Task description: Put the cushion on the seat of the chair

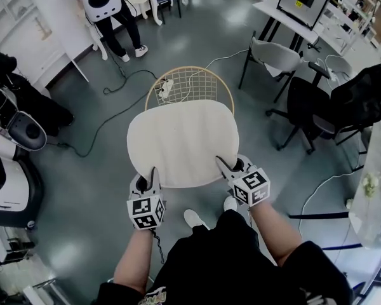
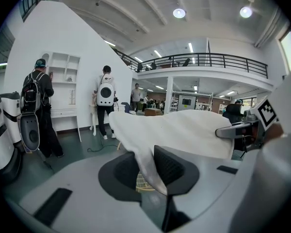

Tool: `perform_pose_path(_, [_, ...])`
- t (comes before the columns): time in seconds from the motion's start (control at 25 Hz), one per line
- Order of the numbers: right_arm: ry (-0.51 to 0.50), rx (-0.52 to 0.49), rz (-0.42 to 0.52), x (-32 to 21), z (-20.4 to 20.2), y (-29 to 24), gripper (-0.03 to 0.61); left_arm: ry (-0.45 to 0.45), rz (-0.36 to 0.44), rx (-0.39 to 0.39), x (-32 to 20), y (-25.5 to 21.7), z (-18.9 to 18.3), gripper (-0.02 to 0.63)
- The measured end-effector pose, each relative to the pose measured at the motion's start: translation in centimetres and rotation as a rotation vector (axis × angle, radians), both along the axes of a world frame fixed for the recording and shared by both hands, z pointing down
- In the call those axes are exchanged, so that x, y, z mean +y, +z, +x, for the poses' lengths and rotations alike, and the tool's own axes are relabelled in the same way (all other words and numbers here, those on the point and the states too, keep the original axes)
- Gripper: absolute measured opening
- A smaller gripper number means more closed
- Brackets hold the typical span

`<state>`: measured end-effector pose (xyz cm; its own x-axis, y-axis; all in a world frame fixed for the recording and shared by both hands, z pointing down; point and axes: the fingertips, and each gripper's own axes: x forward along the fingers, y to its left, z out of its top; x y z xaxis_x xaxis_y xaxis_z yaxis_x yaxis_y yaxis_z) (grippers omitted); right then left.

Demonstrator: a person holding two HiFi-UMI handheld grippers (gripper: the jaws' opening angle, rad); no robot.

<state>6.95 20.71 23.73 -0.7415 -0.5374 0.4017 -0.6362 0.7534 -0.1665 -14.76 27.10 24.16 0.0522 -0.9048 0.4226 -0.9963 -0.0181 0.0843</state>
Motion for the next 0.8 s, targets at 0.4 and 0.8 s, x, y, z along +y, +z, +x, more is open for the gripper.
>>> perform_pose_path(0.4, [0.021,-0.009,-0.018,-4.4,0.3,0.9,0.081,0.008,-0.011,-0.011,-4.8,0.4,0.1,0.092])
perform_pose_path(0.8, [-0.009,-0.014,-0.056,-12.8,0.8,3.4,0.081,-0.014,-0.047,-0.021,-12.6,2.3,0.7,0.094])
